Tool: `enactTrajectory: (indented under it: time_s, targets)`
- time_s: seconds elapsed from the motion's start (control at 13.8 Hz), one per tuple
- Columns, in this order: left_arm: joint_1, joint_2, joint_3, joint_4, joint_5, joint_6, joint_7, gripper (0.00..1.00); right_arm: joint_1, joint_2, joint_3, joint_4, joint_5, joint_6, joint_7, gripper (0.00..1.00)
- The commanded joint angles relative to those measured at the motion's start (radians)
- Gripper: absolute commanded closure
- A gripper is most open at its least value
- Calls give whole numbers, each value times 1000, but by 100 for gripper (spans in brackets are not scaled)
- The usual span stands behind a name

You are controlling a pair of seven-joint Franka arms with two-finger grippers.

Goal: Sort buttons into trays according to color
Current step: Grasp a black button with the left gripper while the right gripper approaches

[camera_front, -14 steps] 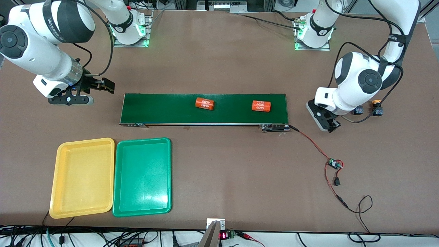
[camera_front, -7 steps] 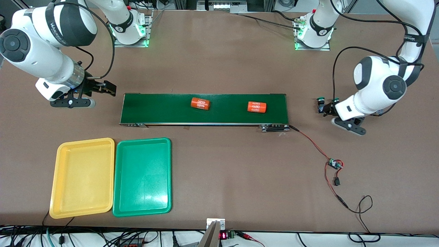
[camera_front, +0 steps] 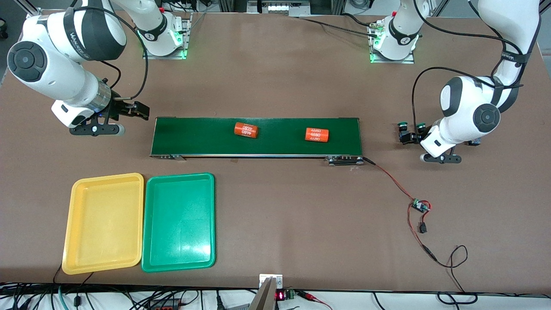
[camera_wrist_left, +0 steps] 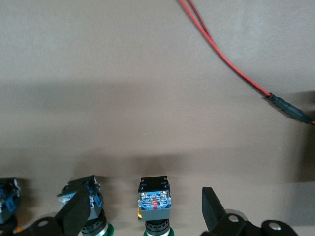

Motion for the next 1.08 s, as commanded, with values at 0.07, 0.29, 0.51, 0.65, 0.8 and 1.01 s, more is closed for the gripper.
enactTrajectory:
  time_s: [0.07,0.29,0.51,0.65,0.8,1.01]
  targets:
    - [-2,52,-1,-4,-14,11,-29,0,-1,-92,-6,-139,19,92,-20,0]
    - [-1,72,-1,-19,-14,11,-51,0,1,-104,-6,-168,30,105,0,0]
    - [5,79,-1,-39,-14,8,-51,0,2,-104,-6,-168,38,105,1,0]
    - [9,79,-3,-57,-14,8,-52,0,8,-100,-3,-168,38,137,0,0]
    - [9,79,-3,-71,-16,8,-52,6,28,-94,-2,-170,38,186,1,0]
    - [9,82,-3,-73,-16,-1,-52,48,44,-87,-2,-170,36,191,7,0]
